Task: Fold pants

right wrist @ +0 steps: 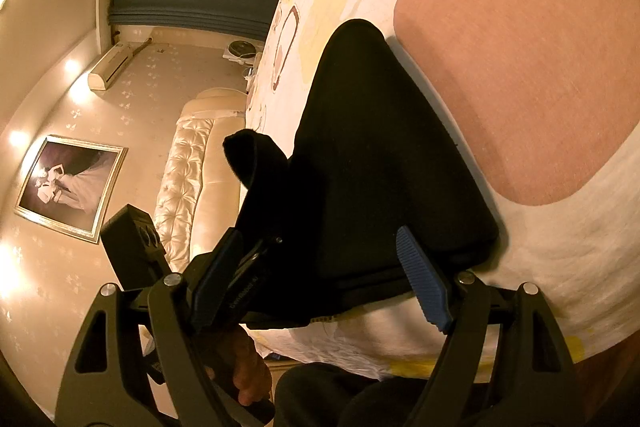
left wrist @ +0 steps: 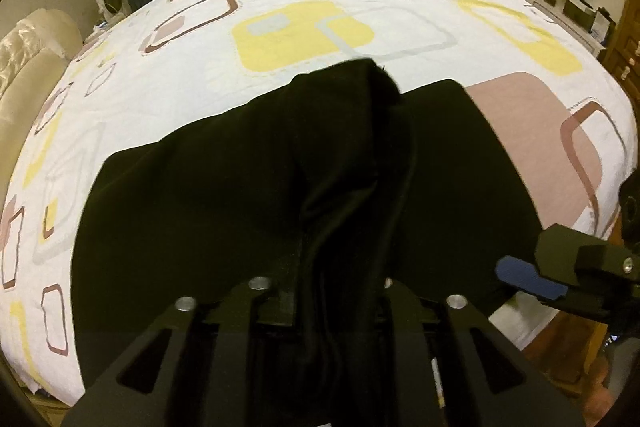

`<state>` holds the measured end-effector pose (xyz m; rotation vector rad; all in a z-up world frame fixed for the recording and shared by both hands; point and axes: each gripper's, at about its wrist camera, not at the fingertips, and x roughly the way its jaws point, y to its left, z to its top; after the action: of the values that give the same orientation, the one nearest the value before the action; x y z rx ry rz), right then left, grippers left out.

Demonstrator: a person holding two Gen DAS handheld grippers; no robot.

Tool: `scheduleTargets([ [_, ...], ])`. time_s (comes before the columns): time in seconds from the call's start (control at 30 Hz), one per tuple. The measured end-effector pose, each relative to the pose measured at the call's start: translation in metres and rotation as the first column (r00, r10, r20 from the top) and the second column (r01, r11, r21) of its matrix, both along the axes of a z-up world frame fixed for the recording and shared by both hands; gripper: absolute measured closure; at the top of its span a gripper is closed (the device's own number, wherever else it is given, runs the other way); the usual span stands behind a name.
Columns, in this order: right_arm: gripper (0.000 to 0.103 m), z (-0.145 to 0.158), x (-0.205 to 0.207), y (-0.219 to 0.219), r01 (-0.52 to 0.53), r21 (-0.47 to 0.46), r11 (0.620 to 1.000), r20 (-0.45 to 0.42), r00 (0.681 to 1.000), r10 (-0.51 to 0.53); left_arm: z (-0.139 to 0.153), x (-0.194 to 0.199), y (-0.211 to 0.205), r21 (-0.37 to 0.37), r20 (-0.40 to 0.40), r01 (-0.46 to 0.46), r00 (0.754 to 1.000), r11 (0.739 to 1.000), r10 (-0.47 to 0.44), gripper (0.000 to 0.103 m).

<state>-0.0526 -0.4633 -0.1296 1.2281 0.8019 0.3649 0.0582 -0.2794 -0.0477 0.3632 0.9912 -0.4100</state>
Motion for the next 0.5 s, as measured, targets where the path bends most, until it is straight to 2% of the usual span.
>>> scheduleTargets([
  [0.13,0.024,0.0,-0.001,0.0,0.0,0.001,1.0,0.002,1.0,0.0,0.007,-0.01,-0.003,-0.035,0.007,0.051,0.999,0.998,-0.051,0.045],
  [0.23,0.024,0.0,-0.001,0.001,-0.001,0.001,1.0,0.003,1.0,0.001,0.021,-0.025,-0.001,-0.052,0.073,0.085,0.994,0.995,-0.081,0.035],
  [0.33,0.024,0.001,-0.001,0.001,0.0,-0.001,1.0,0.003,1.0,0.0,0.04,-0.034,0.013,-0.119,0.099,0.089,0.992,0.989,-0.078,0.031],
  [0.43,0.024,0.001,-0.002,0.001,-0.005,-0.006,1.0,0.005,1.0,0.005,0.056,-0.038,0.038,-0.187,0.109,0.061,0.993,0.981,-0.041,0.024],
  [0.5,0.024,0.001,-0.001,0.0,-0.008,-0.005,1.0,0.006,1.0,0.008,0.063,-0.035,0.064,-0.238,0.08,0.024,0.997,0.971,-0.005,0.021],
])
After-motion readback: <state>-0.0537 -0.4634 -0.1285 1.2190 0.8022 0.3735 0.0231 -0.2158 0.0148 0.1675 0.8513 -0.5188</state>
